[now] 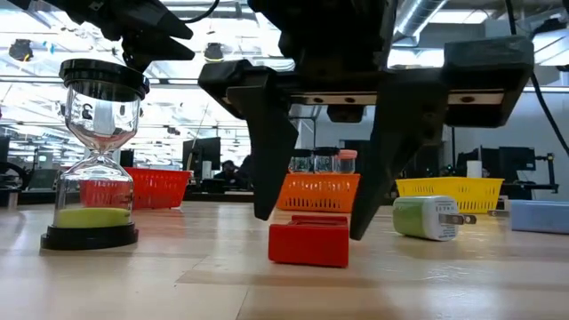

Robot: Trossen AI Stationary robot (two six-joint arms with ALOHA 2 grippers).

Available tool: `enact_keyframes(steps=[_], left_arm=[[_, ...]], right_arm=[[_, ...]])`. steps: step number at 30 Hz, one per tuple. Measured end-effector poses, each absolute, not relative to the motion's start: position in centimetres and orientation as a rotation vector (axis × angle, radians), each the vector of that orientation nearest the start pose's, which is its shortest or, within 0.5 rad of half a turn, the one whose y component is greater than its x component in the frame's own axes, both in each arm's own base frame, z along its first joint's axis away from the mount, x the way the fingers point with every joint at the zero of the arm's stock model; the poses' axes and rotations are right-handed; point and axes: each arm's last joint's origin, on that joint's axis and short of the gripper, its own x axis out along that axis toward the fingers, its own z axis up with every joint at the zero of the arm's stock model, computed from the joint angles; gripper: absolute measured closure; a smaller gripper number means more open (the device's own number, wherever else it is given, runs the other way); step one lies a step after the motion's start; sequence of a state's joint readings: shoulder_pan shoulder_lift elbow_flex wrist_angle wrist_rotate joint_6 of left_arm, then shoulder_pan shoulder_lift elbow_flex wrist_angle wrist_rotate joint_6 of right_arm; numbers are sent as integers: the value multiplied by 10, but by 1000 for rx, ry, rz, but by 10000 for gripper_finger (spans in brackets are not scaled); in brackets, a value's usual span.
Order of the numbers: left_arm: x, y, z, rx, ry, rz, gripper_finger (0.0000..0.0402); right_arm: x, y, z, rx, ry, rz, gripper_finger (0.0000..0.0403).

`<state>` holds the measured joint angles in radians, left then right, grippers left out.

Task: Pick & Place Office items
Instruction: Put the red digital timer into the yellow basket

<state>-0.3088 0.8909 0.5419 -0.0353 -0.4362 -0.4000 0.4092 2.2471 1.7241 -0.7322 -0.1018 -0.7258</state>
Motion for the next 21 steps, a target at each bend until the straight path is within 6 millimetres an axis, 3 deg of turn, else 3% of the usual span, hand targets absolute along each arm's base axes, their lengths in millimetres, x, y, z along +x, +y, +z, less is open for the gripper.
enact_keyframes(steps=[12,16,21], left_arm=[[187,-47,246,-255,327,195,234],[187,-47,246,-255,327,195,234],[187,-47,246,-255,327,195,234]], right_arm=[[421,179,147,-728,1028,947,241],[421,179,141,-728,1000,944,240],[419,178,133,-736,996,949,209]])
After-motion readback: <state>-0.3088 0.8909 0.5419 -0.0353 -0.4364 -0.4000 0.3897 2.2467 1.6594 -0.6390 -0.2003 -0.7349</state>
